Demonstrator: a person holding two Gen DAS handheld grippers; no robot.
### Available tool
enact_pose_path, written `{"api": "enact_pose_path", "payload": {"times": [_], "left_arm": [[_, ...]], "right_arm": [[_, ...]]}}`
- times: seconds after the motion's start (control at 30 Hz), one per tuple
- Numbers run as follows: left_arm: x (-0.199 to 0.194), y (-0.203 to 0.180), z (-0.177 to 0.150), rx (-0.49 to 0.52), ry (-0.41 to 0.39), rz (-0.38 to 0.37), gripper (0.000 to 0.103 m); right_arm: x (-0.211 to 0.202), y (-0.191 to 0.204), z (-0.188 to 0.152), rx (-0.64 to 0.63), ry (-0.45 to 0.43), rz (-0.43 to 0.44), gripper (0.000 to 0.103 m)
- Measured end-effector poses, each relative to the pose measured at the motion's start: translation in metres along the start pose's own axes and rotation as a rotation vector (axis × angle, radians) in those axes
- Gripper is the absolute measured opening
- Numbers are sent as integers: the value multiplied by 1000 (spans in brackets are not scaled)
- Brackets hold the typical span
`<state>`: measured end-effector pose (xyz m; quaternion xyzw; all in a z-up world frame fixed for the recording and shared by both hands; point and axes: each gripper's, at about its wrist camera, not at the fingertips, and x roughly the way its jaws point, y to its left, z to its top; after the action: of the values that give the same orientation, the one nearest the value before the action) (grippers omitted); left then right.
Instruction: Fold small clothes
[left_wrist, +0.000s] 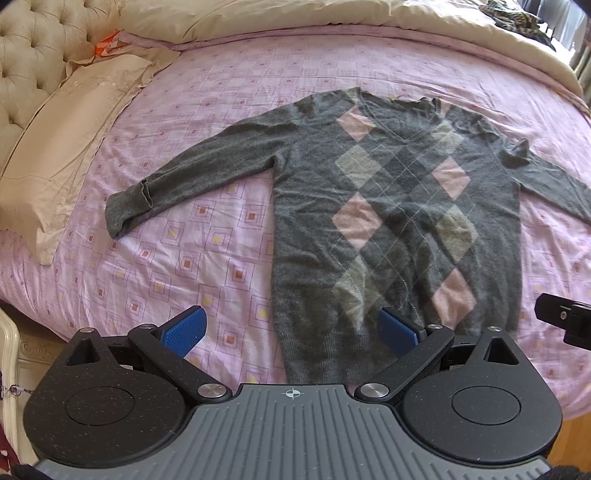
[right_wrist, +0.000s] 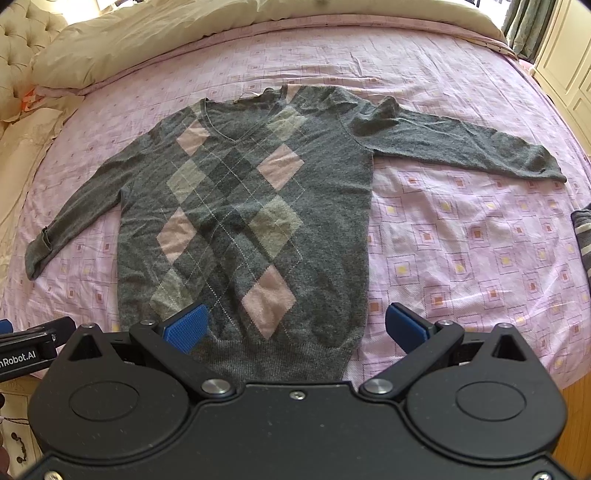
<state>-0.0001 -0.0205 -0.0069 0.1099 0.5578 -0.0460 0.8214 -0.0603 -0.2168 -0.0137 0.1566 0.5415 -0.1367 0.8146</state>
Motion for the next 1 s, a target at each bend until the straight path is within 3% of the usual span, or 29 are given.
{"api": "enact_pose_path", "payload": {"times": [1.0], "left_arm": [[4, 20, 8, -80, 22, 0, 100]], "right_arm": [[6, 15, 16, -59, 17, 21, 102]]}}
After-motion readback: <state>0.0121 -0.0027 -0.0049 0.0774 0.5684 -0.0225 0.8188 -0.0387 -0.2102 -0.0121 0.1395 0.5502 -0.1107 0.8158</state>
